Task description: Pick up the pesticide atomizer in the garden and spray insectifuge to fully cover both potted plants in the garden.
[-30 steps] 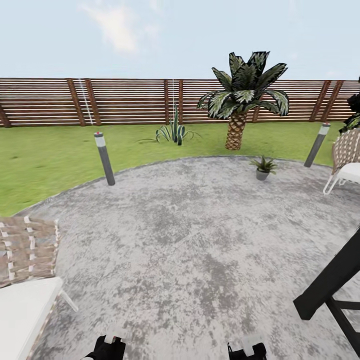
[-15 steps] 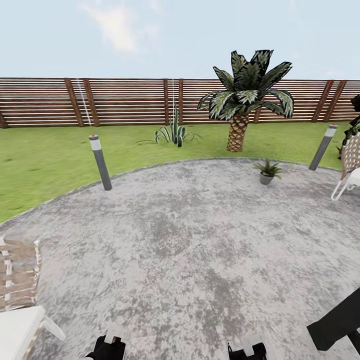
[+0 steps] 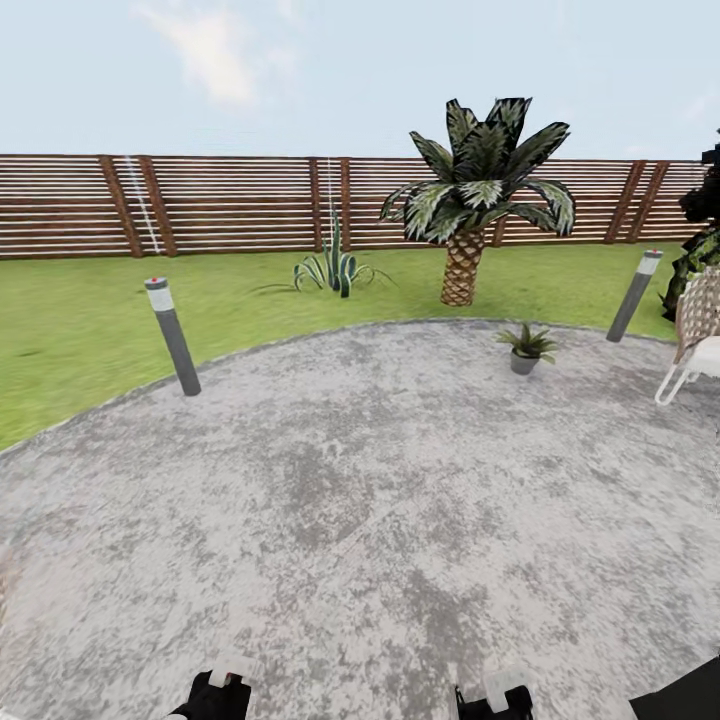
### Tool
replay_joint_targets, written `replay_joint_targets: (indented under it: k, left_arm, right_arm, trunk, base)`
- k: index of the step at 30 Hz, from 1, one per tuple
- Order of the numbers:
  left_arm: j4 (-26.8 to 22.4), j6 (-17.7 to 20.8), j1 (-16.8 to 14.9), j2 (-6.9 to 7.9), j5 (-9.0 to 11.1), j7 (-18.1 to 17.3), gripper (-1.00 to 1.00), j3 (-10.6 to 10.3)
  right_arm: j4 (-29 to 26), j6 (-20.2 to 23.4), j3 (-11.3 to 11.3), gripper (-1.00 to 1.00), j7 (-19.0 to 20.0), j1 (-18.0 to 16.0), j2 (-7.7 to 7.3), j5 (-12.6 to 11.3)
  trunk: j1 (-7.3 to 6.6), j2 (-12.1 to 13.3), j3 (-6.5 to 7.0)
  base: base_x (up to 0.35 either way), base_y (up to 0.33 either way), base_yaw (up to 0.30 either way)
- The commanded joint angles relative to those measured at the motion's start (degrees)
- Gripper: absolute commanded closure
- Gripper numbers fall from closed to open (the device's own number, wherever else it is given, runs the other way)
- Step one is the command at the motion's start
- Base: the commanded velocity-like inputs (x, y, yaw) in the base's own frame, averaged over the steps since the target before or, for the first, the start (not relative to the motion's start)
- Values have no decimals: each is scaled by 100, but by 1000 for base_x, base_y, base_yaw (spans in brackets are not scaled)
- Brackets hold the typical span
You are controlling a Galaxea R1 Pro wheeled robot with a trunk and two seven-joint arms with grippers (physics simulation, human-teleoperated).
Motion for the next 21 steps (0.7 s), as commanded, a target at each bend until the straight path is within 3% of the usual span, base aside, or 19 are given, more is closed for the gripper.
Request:
replay_joint_targets:
  k: [1,10,21]
  left_arm:
    - [1,-21,-2,3,-8,-5,100,-23]
    - [2,-21,-2,3,-8,-5,100,-21]
    - [1,-21,-2,3,-7,-5,100,-23]
  right_arm:
    - [9,-2,20,-100,-60,-5,2,60]
    - [9,-2,20,-100,-60,-5,2,60]
    - [10,-2,20,-100,-69,-5,-38,78]
  trunk:
    - [3,-2,-5]
    - [3,-2,-5]
    - [3,-2,-5]
  base:
    - [334,0,-281]
    - [334,0,-260]
    - [336,0,-23]
